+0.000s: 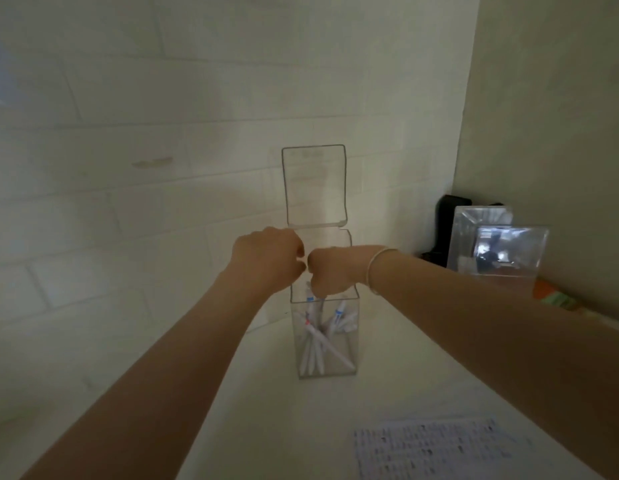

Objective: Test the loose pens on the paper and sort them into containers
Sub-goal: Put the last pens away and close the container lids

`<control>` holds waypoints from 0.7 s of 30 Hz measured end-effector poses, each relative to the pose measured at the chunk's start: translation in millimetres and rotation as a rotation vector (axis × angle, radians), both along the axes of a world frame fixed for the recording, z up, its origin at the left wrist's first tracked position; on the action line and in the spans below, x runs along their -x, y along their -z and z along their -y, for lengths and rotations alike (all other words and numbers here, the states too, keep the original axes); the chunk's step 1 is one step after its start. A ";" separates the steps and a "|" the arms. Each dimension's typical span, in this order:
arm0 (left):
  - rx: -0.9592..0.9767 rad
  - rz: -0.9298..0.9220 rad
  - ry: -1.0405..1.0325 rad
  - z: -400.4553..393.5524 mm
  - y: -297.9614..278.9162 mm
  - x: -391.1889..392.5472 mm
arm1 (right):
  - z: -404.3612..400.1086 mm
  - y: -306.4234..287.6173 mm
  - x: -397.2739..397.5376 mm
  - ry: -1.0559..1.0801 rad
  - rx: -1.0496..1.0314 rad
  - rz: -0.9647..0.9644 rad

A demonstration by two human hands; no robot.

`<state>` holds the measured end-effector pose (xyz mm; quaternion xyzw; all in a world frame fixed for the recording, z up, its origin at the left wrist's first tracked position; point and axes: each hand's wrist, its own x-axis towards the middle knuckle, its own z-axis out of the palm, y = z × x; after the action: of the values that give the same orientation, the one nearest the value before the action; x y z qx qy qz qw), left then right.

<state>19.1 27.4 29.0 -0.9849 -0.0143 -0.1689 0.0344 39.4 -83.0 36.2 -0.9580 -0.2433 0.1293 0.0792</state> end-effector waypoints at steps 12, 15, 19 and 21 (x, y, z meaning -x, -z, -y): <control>0.427 -0.362 0.105 -2.8 18.8 0.5 | -6.5 1.1 -10.4 0.197 -0.215 -0.314; 0.412 -0.424 0.090 0.4 16.4 -1.5 | -8.3 9.9 -5.9 0.090 -0.059 -0.035; 0.431 -0.486 0.089 3.1 12.6 -2.7 | -9.4 22.4 -12.2 0.064 -0.027 -0.157; 0.469 -0.465 0.107 2.9 11.2 -1.1 | -4.1 20.8 -17.6 0.099 -0.163 -0.299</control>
<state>20.1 24.5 17.7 -0.9775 0.0071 0.0669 -0.1997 57.0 -78.8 15.4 -0.9293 -0.1910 0.2462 0.1983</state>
